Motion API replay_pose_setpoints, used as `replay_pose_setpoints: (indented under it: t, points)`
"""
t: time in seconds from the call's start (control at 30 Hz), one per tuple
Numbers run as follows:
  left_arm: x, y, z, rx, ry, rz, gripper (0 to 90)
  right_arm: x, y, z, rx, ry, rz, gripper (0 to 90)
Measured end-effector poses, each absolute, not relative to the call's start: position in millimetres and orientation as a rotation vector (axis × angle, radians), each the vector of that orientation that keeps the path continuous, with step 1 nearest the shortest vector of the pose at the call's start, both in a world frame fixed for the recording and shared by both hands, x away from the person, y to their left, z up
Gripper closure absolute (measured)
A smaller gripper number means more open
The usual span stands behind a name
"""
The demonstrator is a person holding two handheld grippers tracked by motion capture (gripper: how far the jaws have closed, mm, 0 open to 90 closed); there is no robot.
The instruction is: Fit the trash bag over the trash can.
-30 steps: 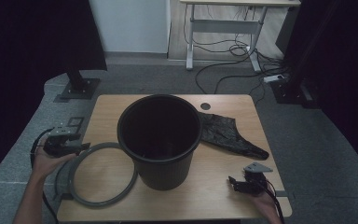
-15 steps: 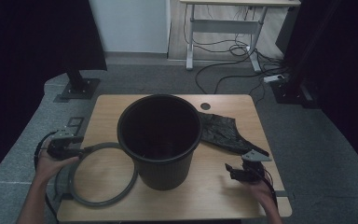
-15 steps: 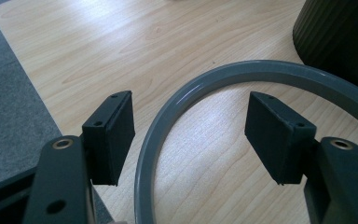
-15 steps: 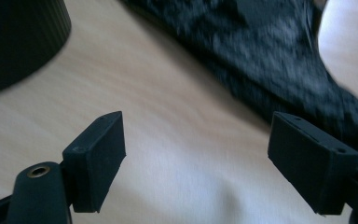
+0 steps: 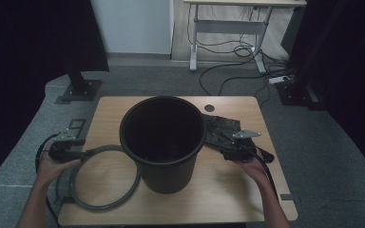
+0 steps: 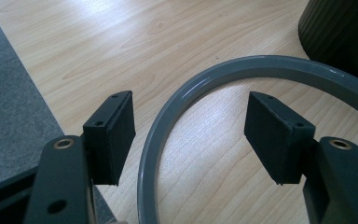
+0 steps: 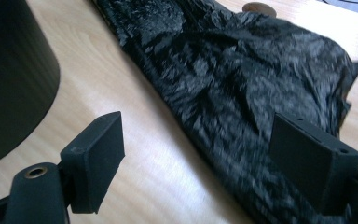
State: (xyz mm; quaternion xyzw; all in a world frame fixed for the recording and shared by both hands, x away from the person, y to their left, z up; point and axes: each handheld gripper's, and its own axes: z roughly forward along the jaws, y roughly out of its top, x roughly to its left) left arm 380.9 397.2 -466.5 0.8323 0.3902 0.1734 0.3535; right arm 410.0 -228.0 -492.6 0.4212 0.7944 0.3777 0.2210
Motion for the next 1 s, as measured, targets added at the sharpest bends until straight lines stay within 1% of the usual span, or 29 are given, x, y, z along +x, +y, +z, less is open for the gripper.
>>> replay_pose_setpoints:
  t: [0.03, 0.13, 0.27, 0.43, 0.8, 1.0]
  points:
    - [381.3, 397.1, -466.5, 2.154, 1.009, 0.449, 33.6, 410.0, -228.0, -492.6, 1.164, 2.196, 1.044, 17.7]
    - [381.9, 395.9, -466.0, 2.15, 1.013, 0.453, 32.7, 425.0, -222.8, -491.4, 1.189, 2.204, 1.041, 17.6]
    - [382.9, 393.2, -467.9, 2.152, 1.013, 0.444, 30.7, 430.0, -217.1, -494.6, 1.198, 2.206, 1.051, 18.0]
    - [384.8, 394.1, -469.7, 2.144, 1.02, 0.434, 31.1, 434.3, -209.9, -498.9, 1.188, 2.23, 1.02, 17.9]
    - [385.9, 390.4, -462.1, 2.125, 1.0, 0.456, 31.6, 461.2, -196.1, -516.4, 1.219, 2.283, 0.949, 17.6]
    - [386.3, 392.1, -463.9, 2.125, 1.016, 0.456, 32.4, 468.0, -193.5, -527.2, 1.23, 2.3, 0.913, 23.9]
